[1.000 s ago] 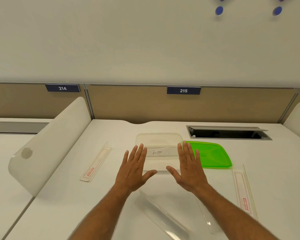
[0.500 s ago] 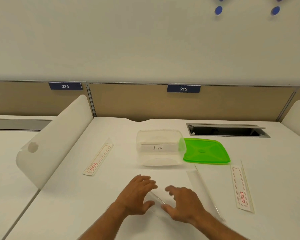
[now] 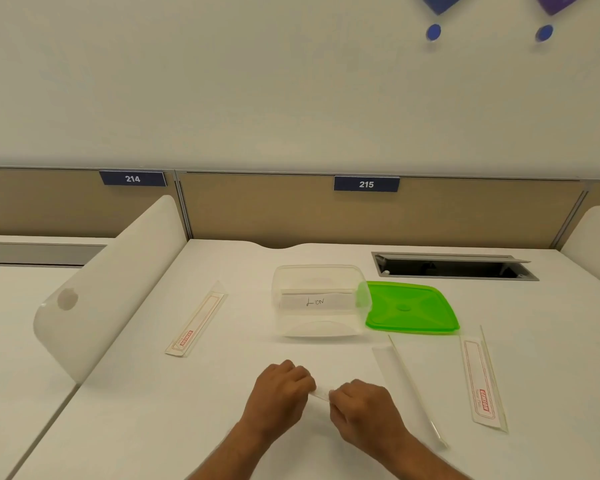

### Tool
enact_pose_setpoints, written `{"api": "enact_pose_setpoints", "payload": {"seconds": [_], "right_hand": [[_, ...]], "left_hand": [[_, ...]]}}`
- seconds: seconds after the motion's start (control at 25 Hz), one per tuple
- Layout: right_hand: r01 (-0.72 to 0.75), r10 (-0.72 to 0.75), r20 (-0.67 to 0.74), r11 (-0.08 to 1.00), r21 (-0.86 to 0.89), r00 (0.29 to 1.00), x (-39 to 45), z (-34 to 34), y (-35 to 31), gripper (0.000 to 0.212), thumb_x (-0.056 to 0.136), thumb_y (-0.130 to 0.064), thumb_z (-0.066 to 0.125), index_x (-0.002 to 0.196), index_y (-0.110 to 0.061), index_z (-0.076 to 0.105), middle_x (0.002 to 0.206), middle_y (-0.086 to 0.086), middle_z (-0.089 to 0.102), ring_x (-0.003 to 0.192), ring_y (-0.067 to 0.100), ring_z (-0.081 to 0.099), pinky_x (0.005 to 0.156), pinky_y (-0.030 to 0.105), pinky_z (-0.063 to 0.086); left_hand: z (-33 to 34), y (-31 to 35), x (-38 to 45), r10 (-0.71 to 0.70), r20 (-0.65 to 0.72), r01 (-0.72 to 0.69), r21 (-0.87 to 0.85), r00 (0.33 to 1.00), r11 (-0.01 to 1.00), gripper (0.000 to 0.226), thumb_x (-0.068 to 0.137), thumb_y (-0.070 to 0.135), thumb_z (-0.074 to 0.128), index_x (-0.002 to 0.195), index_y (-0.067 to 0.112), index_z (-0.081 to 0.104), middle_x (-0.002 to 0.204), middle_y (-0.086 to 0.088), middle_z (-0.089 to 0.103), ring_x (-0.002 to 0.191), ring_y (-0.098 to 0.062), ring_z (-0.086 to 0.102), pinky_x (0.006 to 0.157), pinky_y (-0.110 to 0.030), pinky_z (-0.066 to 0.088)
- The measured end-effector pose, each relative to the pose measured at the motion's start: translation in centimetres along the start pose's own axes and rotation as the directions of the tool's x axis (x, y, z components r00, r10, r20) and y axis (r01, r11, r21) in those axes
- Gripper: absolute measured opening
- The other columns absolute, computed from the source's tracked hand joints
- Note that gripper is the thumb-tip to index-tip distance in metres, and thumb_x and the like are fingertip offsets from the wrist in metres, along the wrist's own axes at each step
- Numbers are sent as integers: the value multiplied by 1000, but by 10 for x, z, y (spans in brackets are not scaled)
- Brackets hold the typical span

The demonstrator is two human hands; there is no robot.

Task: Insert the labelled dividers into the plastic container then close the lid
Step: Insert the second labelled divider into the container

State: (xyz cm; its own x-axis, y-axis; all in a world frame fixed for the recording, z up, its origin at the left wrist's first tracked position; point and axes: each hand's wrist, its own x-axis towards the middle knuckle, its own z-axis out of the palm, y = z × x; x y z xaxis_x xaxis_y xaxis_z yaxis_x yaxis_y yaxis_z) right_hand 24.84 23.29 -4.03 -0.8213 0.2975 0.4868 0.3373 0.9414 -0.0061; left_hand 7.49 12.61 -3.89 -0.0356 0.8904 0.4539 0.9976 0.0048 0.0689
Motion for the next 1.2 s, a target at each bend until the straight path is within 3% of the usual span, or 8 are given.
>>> {"api": "enact_pose_setpoints", "payload": {"seconds": [0.12,0.24,0.4,0.56,0.76,0.88,1.0,1.2], "right_hand": [[15,6,-142,989,150,990,4,-11,5,14,77,-33,72,76,-20,66,77,-6,68,69,15,62,56,27,51],[-256,290,-31,887,384,957,10,-28,9,53,68,-62,72,106,-25,68,108,-14,68,96,3,61,86,20,50],[-510,371,351,646,568,860,17,-37,26,67,59,-62,77,117,-32,63,110,-21,66,96,-10,60,83,13,47],[-565,337,456,560,606,824,21,-38,38,62,58,-50,86,114,-34,64,103,-13,70,96,-8,60,78,7,46],[-549,316,451,545,634,835,25,-39,52,72,46,-53,91,111,-33,69,98,-14,73,91,0,64,76,20,55],[-501,289,414,591,633,863,29,-45,62,73,46,-52,92,113,-35,69,100,-18,72,94,-2,63,74,14,51],[-457,267,382,659,598,885,37,-49,70,74,48,-51,91,116,-35,66,102,-23,70,96,-5,62,80,10,46],[-343,197,315,780,524,928,60,-52,84,76,52,-60,85,121,-36,63,110,-24,67,100,-5,62,89,20,51]], "left_hand": [[-4,-1,5,43,-198,-27,87,979,996,17,72,10,76,72,20,62,77,7,63,63,-19,51,52,-29,42],[-9,-4,8,70,-353,-28,121,933,992,15,78,7,73,73,18,63,79,5,64,65,-23,52,60,-32,43],[-9,-9,11,95,-413,-25,171,906,985,14,81,9,71,76,19,64,82,6,65,69,-24,54,66,-35,43],[-4,-9,10,96,-393,-36,156,915,987,14,80,9,71,77,20,63,84,7,65,71,-23,56,68,-35,42],[-10,-15,12,12,-250,-4,33,968,999,33,66,17,72,97,24,65,106,8,66,92,-20,60,80,-37,45],[-20,-20,15,-112,-123,106,-53,986,993,52,69,39,69,118,26,63,121,10,65,114,-17,58,97,-41,46],[-32,-33,23,-126,12,126,-131,992,983,64,74,59,65,129,26,58,125,13,62,116,-10,54,99,-31,45],[-55,-50,54,-164,348,253,-229,923,940,74,76,59,70,140,31,46,131,11,52,117,-7,43,103,-26,40]]}}
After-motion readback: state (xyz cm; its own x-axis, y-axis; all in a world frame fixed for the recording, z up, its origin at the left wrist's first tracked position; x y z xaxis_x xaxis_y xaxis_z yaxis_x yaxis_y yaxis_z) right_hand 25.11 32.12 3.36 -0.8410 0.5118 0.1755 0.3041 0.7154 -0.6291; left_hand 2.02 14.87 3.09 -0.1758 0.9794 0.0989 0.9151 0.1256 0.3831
